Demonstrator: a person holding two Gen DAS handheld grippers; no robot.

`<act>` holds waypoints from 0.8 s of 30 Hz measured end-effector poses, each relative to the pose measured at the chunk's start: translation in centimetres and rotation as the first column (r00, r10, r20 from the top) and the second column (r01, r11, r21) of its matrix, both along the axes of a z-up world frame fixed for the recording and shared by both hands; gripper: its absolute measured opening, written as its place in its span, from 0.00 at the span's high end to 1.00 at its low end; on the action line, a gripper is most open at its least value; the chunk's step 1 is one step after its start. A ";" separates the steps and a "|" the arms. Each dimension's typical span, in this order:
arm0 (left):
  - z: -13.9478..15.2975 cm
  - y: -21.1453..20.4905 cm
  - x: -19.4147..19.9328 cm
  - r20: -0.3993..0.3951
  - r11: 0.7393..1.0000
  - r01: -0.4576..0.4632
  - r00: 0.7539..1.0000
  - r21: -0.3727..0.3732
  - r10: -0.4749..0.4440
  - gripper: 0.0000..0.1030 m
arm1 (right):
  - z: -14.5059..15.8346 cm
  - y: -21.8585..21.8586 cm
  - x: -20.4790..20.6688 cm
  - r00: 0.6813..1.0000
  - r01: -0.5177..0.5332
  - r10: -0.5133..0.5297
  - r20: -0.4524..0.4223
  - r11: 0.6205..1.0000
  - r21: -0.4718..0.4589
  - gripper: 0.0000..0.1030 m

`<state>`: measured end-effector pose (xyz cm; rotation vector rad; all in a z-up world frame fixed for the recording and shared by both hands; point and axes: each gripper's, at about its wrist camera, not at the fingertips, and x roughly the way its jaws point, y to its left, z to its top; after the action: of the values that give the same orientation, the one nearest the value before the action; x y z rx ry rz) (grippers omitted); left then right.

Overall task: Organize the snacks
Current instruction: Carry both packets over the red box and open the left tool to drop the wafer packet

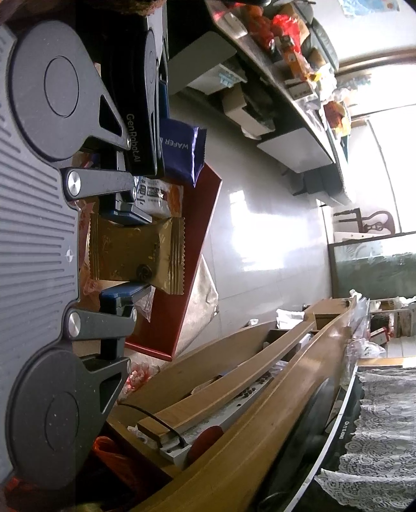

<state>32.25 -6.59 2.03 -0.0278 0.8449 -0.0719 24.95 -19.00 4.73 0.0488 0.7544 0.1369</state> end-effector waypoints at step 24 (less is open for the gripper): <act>-4.3 -1.8 3.7 -0.083 0.997 -0.003 0.996 0.071 0.009 0.38 | -3.6 -0.8 3.8 0.996 -0.004 0.004 -0.094 1.000 -0.001 0.55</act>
<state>36.00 -8.41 -2.31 0.0330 0.9307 -0.0351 28.77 -19.81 1.17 0.0526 0.8491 0.1385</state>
